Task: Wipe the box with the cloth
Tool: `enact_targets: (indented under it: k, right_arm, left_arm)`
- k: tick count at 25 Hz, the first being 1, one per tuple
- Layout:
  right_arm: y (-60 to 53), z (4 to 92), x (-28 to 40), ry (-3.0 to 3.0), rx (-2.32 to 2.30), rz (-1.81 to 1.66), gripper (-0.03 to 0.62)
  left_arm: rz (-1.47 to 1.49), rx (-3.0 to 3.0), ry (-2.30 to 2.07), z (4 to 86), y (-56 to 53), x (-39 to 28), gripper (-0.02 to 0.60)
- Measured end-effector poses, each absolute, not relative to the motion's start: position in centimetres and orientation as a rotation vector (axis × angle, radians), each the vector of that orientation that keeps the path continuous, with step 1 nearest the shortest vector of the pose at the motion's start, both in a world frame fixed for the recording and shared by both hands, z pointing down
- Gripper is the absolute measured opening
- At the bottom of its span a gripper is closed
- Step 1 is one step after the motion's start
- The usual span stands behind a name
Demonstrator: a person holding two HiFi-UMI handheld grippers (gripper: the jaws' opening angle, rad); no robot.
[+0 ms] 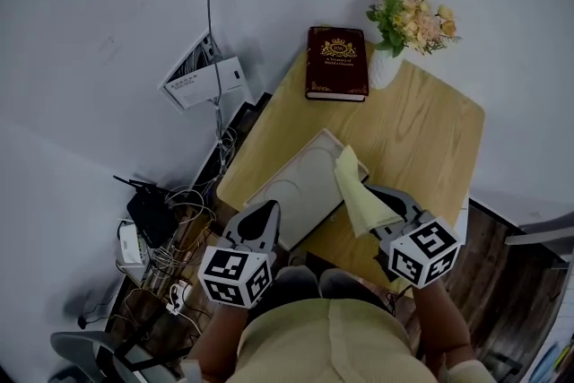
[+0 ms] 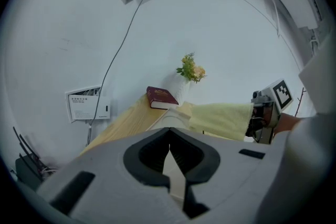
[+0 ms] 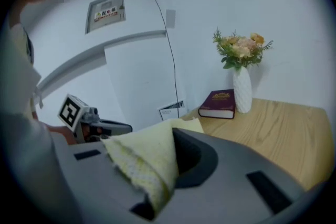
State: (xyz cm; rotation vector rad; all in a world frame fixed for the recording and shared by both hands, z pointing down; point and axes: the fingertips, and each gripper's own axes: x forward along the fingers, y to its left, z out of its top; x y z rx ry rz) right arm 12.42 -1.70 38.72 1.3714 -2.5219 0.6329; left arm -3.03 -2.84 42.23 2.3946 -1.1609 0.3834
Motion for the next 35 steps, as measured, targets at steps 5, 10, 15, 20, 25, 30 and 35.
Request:
enact_targets:
  k: [5, 10, 15, 20, 25, 30, 35]
  right_arm:
    - [0.0, 36.6, 11.4, -2.648, 1.258, 0.683, 0.032]
    - [1.9, 36.1, 9.7, -2.728, 1.072, 0.68, 0.032]
    - [4.0, 36.3, 8.1, -2.742, 0.877, 0.645, 0.032]
    - [6.5, 37.8, 7.1, -2.706, 0.704, 0.656, 0.032]
    - [8.2, 39.8, 6.7, -2.655, 0.597, 0.72, 0.032]
    - [8.5, 42.7, 5.8, -2.592, 0.575, 0.794, 0.032]
    - [8.1, 45.8, 4.0, -2.553, 0.615, 0.825, 0.031]
  left_arm:
    - [0.373, 2.368, -1.211, 42.3, -2.4, -4.1, 0.02]
    - [0.356, 2.349, -1.24, 42.2, -1.6, -4.7, 0.02]
    - [0.348, 2.323, -1.28, 42.4, -0.9, -5.3, 0.02]
    - [0.335, 2.302, -1.305, 42.7, 0.0, -5.5, 0.02]
    - [0.345, 2.281, -1.341, 43.3, 0.7, -5.7, 0.02]
    - [0.374, 2.267, -1.382, 43.9, 1.3, -6.0, 0.02]
    - [0.381, 2.24, -1.425, 44.6, 2.0, -6.4, 0.02]
